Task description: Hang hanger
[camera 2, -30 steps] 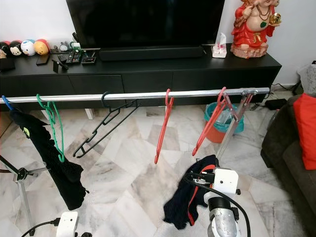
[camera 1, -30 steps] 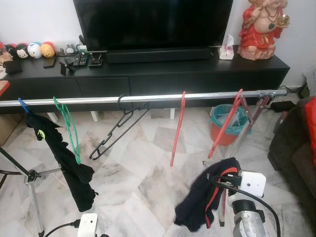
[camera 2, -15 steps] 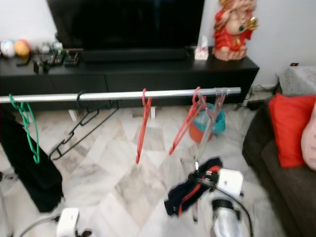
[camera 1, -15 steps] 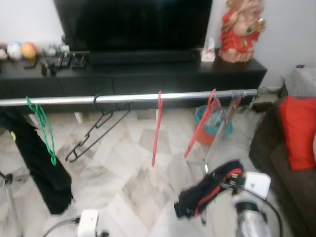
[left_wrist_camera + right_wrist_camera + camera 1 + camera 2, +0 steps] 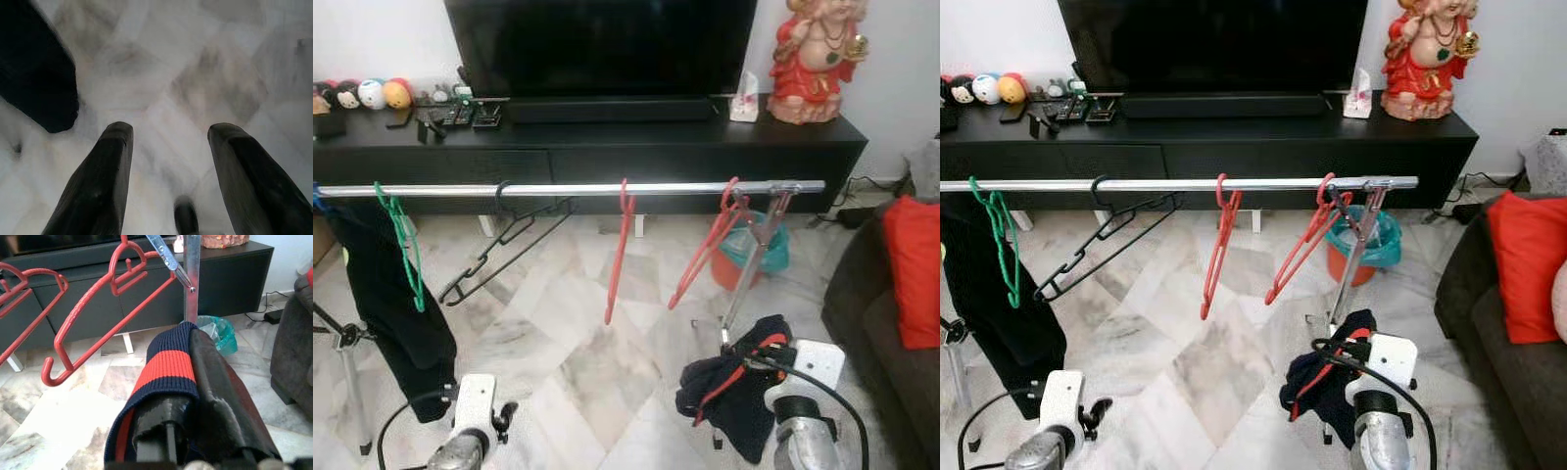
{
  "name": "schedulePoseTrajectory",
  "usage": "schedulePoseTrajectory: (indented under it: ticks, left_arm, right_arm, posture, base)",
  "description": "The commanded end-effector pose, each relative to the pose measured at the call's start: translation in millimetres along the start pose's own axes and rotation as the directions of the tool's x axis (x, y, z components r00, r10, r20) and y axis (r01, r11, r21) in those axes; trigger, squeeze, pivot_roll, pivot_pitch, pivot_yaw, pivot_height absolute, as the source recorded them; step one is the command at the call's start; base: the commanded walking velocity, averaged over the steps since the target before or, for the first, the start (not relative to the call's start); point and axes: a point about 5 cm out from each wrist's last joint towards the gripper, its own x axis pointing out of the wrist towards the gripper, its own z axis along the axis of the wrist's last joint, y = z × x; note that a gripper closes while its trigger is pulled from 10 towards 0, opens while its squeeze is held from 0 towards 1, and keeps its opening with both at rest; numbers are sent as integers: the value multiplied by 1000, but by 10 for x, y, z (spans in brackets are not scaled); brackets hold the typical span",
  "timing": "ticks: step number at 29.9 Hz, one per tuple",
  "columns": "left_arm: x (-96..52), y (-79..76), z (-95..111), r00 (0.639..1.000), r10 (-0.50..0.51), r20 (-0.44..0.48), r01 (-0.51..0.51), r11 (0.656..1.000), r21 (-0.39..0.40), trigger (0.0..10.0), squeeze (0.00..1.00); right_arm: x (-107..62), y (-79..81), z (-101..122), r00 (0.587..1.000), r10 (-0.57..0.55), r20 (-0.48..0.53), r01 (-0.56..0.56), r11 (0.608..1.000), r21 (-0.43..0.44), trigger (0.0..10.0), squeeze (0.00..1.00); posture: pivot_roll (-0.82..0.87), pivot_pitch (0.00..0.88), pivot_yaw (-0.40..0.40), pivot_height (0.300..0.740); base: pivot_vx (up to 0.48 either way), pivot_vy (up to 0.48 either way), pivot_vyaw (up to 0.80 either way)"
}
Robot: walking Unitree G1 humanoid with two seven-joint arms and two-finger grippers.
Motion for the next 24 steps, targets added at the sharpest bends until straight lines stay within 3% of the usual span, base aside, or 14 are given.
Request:
schedulePoseTrajectory:
  ticks: [1, 4, 9, 10, 11, 15, 19, 24]
  left_arm:
    - [10, 116, 450, 968, -13, 249, 5, 999, 32, 10000, 0]
    - [-117, 110, 787, 917, -65, 395, 50, 998, 49, 10000, 0]
    - [-220, -14, 1169, 855, -122, 504, 98, 992, 75, 10000, 0]
    - [-220, -14, 1169, 855, -122, 504, 98, 992, 75, 10000, 0]
    - [-243, -97, 1326, 828, -150, 541, 127, 989, 80, 10000, 0]
    - [-202, -171, 1484, 809, -187, 557, 169, 982, 84, 10000, 0]
    - [-141, -135, 1560, 827, -174, 535, 145, 985, 96, 10000, 0]
    - [-156, -132, 1617, 832, -111, 544, 127, 992, 8, 10000, 0]
  right_arm:
    - [36, -1, 14, 1000, 1, 3, -1, 1000, 14, 10000, 0]
    - [37, 0, 12, 1000, 1, 1, -1, 1000, 18, 10000, 0]
    - [46, 11, 2, 1000, 3, -3, -3, 1000, 22, 10000, 0]
    - [46, 11, 2, 1000, 3, -3, -3, 1000, 22, 10000, 0]
    - [54, 13, 6, 1000, 5, -2, -5, 1000, 22, 10000, 0]
    - [68, 15, 7, 1000, 5, 0, -5, 1000, 25, 10000, 0]
    - [77, 16, 10, 1000, 5, 2, -5, 1000, 26, 10000, 0]
    - [69, -25, -11, 1000, -12, -5, 12, 999, 32, 10000, 0]
  posture:
    - [-86, 0, 9, 740]
    - [-86, 0, 10, 740]
    - [-75, 0, 9, 740]
    - [-75, 0, 9, 740]
    - [-74, 0, 9, 740]
    - [-71, 0, 6, 740]
    - [-77, 0, 12, 740]
    - [-84, 0, 12, 740]
  base:
    - [0, 0, 0]
    - [0, 0, 0]
    - [0, 0, 0]
    - [0, 0, 0]
    - [0, 0, 0]
    - [0, 0, 0]
    - [0, 0, 0]
    - [0, 0, 0]
